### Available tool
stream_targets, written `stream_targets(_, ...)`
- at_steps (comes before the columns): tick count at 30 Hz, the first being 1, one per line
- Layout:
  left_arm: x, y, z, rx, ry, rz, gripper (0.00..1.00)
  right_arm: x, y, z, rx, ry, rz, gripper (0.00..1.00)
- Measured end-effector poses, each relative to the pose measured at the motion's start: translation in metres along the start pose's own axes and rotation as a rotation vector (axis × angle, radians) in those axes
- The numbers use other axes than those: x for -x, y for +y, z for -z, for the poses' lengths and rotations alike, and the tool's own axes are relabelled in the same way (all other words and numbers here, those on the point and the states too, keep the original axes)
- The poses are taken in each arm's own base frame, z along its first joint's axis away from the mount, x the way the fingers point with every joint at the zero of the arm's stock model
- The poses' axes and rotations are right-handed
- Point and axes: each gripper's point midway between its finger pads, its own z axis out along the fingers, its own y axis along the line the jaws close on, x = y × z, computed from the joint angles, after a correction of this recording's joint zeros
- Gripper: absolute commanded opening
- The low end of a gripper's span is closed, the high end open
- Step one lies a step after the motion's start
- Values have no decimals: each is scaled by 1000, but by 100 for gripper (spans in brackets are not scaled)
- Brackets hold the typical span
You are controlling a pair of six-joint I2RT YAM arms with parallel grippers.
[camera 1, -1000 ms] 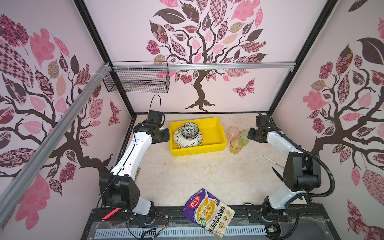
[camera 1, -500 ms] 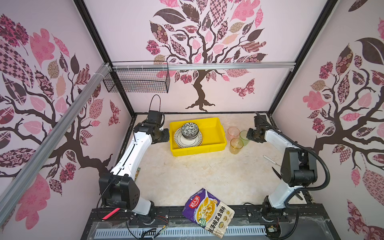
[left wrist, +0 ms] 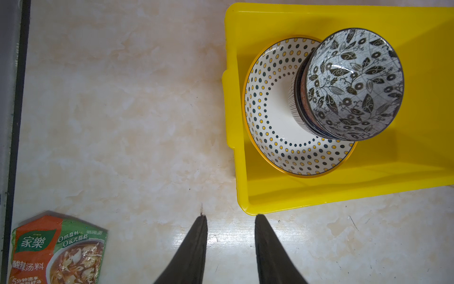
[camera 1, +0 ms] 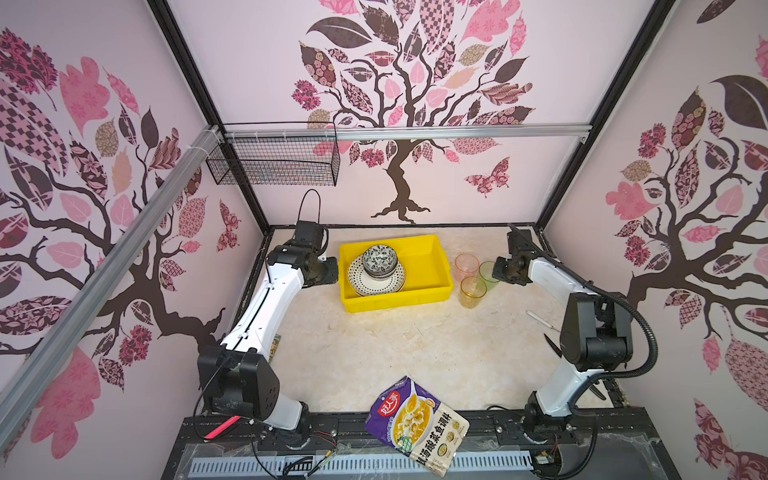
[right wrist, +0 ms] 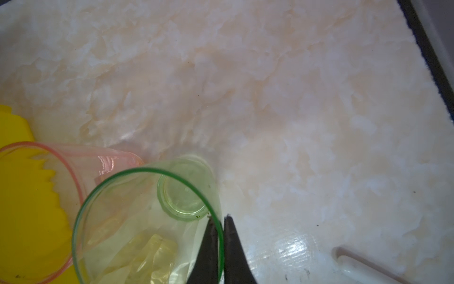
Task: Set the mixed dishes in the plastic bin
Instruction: 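Lower the right gripper and close it on the green cup's rim, then lift the green cup with the right gripper and carry it over the bin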
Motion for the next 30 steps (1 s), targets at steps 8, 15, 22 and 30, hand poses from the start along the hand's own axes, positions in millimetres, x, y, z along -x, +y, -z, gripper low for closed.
stream_targets(8,0,0,3,-2,-6,0,36,-3,-5,2,-25,17,18,0)
stream_targets(15,3,-1,15,-9,-40,0,36,-6,-6,4,-31,28,21,0)
stream_targets(22,3,-1,15,-10,-42,-1,36,3,-5,23,-21,-9,17,0)
stream_targets(30,1,-3,15,-22,-36,0,36,30,1,53,11,-92,6,0)
